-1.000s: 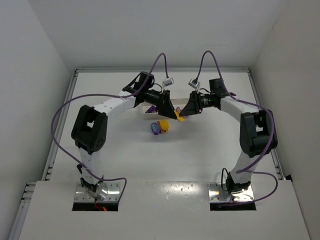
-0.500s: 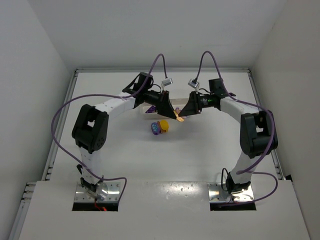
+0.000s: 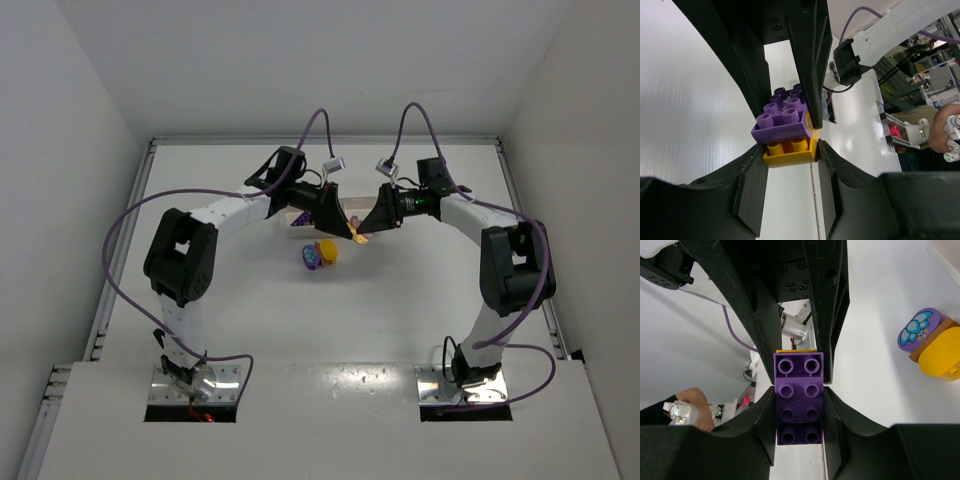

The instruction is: Sort the legos into containers by color

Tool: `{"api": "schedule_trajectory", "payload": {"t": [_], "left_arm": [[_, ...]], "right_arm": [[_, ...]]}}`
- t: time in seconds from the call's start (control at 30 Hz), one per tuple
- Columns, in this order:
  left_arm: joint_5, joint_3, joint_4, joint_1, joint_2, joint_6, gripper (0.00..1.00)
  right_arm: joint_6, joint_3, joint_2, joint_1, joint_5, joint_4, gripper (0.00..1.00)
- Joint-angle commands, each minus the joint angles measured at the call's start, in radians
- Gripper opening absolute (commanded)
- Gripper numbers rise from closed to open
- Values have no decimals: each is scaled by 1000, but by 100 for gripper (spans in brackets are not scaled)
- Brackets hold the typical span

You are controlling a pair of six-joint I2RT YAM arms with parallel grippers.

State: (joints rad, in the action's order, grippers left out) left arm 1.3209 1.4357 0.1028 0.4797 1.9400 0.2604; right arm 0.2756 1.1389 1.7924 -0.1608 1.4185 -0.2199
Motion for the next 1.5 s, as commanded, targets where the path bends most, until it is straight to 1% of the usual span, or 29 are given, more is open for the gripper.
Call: {"api": "schedule_trajectory", "payload": {"t": [0.0,0.07,0.1,0.23,0.27,0.57,0.8,0.87,0.93,0.97,1.07,1.1,1.13,1.2,1.23,1.27,1.33,1.47], "left_arm": [[8,-3,-54,2,-35,-32,12],[8,-3,-54,2,-35,-32,11],[8,-3,-54,2,-35,-32,11],[8,-12,-54,2,-35,-41,11],[8,-12,-54,2,-35,-41,11],[-11,-55,-54,2,-55,-50,11],[-20,-113,-54,11,-85,-69,11],[-48,-113,-54,11,-85,-78,10],[-135,-113,-54,11,-108,-87,10],[-278,-113,-45,11,-108,-87,10],[-522,-58,-8,34,-133,-87,9],[-663,-35,27,34,-133,-87,7],[-720,-8,52,49,-115,-87,7],[-782,46,63,62,-73,-87,7],[-837,58,63,74,-61,-87,7],[-857,74,72,74,-46,-87,7],[-893,159,83,98,8,-87,7],[-960,273,146,123,118,-96,7]], "right_arm": [[-6,35,-19,-11,26,4,24],[-6,35,-10,-11,36,4,21],[-6,35,-10,-2,36,4,15],[-6,44,-10,-2,57,4,2],[-6,44,-10,-2,57,4,1],[-15,44,-19,60,77,-6,0],[-33,53,-39,147,77,-25,0],[-42,53,-39,156,45,-36,0],[-65,42,-62,181,16,-36,0],[-65,42,-71,196,-13,-36,0],[-65,19,-114,231,-105,-36,0],[-65,10,-126,240,-127,-36,0],[-47,-4,-140,257,-168,-27,0],[-32,-13,-175,273,-200,2,0],[-6,-37,-186,273,-237,14,0],[3,-47,-195,285,-246,39,0],[19,-61,-209,309,-260,57,0],[31,-73,-218,319,-270,68,0]]}}
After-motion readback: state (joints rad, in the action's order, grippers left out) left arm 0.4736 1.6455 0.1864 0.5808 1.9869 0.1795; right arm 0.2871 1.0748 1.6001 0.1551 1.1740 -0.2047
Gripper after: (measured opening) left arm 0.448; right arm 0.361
